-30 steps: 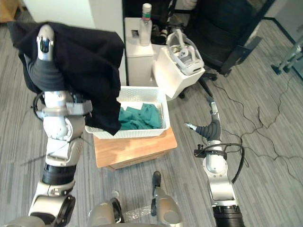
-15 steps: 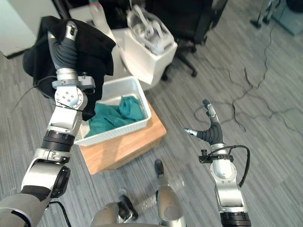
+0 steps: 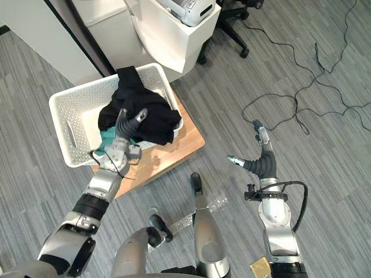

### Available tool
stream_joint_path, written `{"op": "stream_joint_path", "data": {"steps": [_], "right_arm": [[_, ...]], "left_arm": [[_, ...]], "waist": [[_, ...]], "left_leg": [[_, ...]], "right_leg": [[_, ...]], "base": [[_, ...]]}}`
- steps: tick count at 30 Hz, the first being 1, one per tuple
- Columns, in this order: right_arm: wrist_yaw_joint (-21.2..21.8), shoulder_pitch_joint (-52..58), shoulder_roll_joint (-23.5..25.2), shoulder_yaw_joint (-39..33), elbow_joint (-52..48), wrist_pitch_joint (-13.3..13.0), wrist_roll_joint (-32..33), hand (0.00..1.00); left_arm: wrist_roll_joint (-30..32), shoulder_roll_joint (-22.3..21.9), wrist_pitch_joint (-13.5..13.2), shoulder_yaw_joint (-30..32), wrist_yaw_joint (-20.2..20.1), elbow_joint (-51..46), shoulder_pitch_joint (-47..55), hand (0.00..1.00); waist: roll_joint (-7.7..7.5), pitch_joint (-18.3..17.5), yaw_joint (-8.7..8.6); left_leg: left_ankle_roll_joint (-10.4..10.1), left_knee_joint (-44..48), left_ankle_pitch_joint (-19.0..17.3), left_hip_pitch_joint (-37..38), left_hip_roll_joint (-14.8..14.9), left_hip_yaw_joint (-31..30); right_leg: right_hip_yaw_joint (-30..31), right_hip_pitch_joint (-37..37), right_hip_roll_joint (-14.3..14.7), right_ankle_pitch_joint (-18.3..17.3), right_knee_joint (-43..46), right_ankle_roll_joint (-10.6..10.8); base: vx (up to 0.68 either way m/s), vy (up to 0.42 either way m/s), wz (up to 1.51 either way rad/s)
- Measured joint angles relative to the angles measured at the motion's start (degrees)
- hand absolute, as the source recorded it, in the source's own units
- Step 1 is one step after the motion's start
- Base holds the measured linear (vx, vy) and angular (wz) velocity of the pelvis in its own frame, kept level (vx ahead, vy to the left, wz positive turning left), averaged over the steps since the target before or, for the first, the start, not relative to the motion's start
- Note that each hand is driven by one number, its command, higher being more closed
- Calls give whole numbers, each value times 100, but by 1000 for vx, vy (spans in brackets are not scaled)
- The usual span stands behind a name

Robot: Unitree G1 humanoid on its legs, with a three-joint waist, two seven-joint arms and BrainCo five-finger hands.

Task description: Tidy the bed and pick cloth on bed and put in laundry

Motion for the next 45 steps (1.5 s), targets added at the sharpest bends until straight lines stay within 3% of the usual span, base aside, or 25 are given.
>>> {"op": "stream_joint_path", "data": {"steps": [2,5,8,12,14,18,20,21,23,25,30,34,35,41,45], "right_arm": [[3,146,94,10,47,1,-11,0],[46,619,289,9,288,9,-165,0],[301,1302,538,14,676,7,-229,0],[484,1809,770,17,995,-32,-386,0],[513,1857,816,17,1344,-61,-529,0],[497,1907,881,0,2133,-112,-627,0],[467,1872,880,-5,2643,-115,-612,0],[464,1811,881,-8,3019,-111,-525,0],[465,1693,916,-39,3609,-109,-253,0],[514,1481,1003,-174,4441,-133,204,0],[874,1297,1180,-778,5848,-389,508,0],[1031,1251,1246,-956,6020,-579,509,0],[1111,397,1224,-995,6676,-792,570,0],[1117,396,1225,-1006,6677,-791,612,0],[1162,400,1223,-1267,6807,-767,1033,0]], "left_arm": [[15,-115,-239,244,135,-608,337,0],[177,-296,-559,742,536,-1446,860,0],[599,-377,-756,1324,908,-2080,1339,0],[855,-306,-857,1960,1218,-2405,1635,0],[925,-278,-857,2067,1369,-2428,1840,0],[786,-297,-687,2215,1349,-2435,2420,0],[585,-341,-509,2222,1196,-2347,2804,0],[261,-359,-333,2230,895,-2118,3049,0],[-270,-380,0,2298,390,-1356,3392,0],[-433,-500,289,2411,-270,121,3699,0],[-234,-888,384,2877,-1157,2244,4275,0],[-106,-894,266,3318,-1318,2894,4432,0],[-154,-905,175,3295,-1514,3430,3954,0],[-160,-907,175,3293,-1530,3431,3953,0],[-260,-947,226,3247,-1909,3496,3867,0]], "waist": [[19,-12,18],[230,-271,80],[402,-767,165],[357,-1313,301],[239,-1546,321],[127,-1733,339],[100,-1809,458],[79,-1835,473],[71,-1948,482],[56,-1988,599],[-8,-2040,813],[-2,-2067,854],[112,-1944,917],[114,-1944,923],[104,-1958,930]], "left_leg": [[23,-123,16,117,-53,-34],[10,-290,70,291,-76,-138],[-45,-691,196,681,-98,-263],[-88,-1251,411,1174,-169,-340],[-72,-1334,456,1216,-238,-400],[-52,-1366,479,1316,-266,-512],[-58,-1389,482,1380,-265,-539],[-72,-1445,490,1457,-266,-583],[-115,-1536,518,1523,-267,-639],[-145,-1613,541,1657,-253,-637],[-175,-1808,563,1912,-260,-622],[-180,-1964,596,2098,-283,-614],[-210,-2160,664,2190,-325,-757],[-209,-2159,665,2182,-326,-789],[-207,-2149,669,2135,-363,-1037]], "right_leg": [[-50,115,-14,-82,-1,57],[-190,297,-28,-164,-1,65],[-390,605,-8,-298,-1,83],[-619,929,-10,-368,-2,108],[-656,972,-46,-439,-3,102],[-794,1137,-106,-515,-5,126],[-801,1199,-116,-520,-24,122],[-848,1269,-119,-540,-27,96],[-929,1333,-119,-575,-29,82],[-934,1429,-100,-605,-30,76],[-999,1627,-97,-700,-32,130],[-1023,1745,-99,-733,-33,147],[-1207,1770,-108,-809,-41,218],[-1238,1780,-114,-809,-42,218],[-1476,1845,-177,-837,-42,254]], "base": [[-16,2,19],[43,3,18],[118,-22,23],[77,-13,18],[-13,1,11],[-49,17,19],[-40,12,5],[-29,10,14],[-21,-5,15],[0,0,0],[-1,2,3],[1,2,2],[0,0,0],[0,0,2],[-13,-12,31]]}}
